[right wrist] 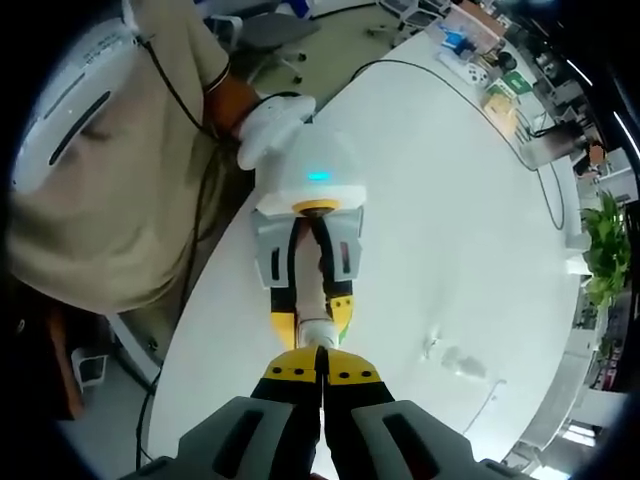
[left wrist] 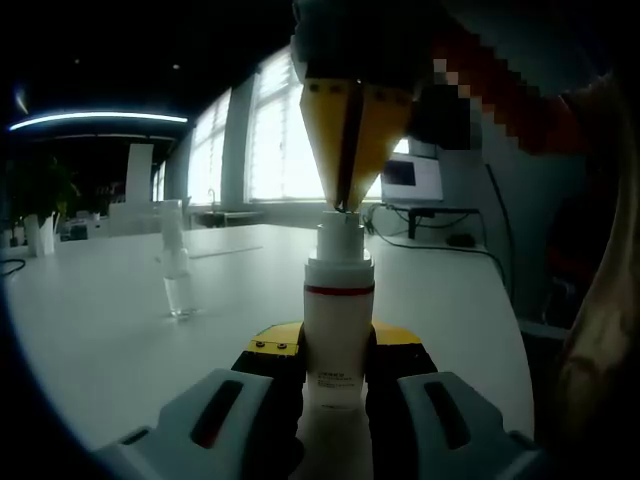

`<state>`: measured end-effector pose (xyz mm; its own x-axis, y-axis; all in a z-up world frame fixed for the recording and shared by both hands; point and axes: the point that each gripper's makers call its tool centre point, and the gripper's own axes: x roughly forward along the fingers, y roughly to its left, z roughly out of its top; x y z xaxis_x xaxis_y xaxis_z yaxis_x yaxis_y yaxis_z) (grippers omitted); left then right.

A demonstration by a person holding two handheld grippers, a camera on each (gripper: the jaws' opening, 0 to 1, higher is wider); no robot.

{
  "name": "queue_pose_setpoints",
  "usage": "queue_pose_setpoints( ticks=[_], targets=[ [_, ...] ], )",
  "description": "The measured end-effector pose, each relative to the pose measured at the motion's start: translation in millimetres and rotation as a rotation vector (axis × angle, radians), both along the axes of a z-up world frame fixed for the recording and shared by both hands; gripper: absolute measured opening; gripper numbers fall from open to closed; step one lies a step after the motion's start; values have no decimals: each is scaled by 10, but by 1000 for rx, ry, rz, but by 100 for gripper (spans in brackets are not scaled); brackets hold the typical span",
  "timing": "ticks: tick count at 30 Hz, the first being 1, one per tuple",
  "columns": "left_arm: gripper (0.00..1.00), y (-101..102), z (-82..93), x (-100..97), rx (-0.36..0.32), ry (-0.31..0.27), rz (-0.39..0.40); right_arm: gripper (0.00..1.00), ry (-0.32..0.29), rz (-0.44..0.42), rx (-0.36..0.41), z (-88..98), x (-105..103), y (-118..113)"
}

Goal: Clamp pump bottle remove cover press pump head put on cover

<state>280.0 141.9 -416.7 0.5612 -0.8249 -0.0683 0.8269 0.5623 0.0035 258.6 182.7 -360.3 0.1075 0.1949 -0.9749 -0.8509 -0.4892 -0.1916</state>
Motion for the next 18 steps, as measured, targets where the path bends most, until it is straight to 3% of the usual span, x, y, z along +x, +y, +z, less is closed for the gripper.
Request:
queue_pose_setpoints(
  ticks=[18],
  targets=[
    [14, 12, -2, 21, 0, 2, 2, 0, -11, -5, 43, 86, 26, 5]
  ],
)
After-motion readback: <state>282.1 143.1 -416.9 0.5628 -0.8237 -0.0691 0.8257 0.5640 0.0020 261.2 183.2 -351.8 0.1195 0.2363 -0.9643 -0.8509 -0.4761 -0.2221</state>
